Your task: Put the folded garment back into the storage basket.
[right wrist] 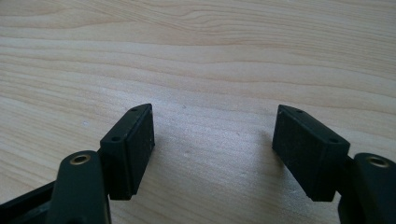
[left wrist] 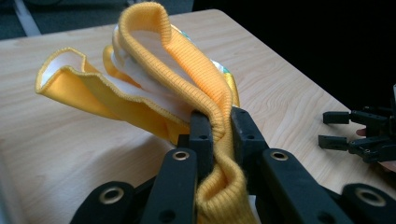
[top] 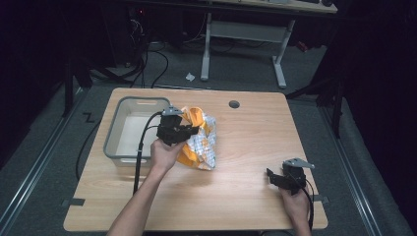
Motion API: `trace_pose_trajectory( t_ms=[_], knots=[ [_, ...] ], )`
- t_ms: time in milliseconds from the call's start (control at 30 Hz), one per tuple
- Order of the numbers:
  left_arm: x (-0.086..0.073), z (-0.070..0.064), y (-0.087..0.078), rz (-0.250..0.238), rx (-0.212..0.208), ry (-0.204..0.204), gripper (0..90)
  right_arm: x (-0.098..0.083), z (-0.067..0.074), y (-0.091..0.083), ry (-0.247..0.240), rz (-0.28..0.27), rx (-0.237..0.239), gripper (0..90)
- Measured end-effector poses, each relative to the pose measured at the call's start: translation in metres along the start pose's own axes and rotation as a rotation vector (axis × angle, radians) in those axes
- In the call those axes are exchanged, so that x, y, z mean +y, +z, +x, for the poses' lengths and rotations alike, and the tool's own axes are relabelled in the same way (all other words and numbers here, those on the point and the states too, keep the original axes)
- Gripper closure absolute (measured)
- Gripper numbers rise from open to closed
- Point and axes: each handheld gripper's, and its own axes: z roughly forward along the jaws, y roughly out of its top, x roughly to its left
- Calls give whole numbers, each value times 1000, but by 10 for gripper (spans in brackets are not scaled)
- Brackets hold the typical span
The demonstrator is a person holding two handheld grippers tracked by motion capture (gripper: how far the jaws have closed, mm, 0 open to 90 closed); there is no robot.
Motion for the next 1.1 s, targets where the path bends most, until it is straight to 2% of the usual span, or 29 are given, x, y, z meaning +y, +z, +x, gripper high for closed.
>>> trace_pose_trajectory(
  t_ms=[267,533,733,1100],
  knots=[
    [9,6,-20,-30,11,5,813,0,0,0,0,0,0,299],
    [12,13,-30,-48,4,-6,813,0,0,0,0,0,0,299],
    [12,20,-38,-58,12,-21,813,0,0,0,0,0,0,299],
    [21,28,-57,-84,32,-20,813,0,0,0,0,0,0,299]
  ],
)
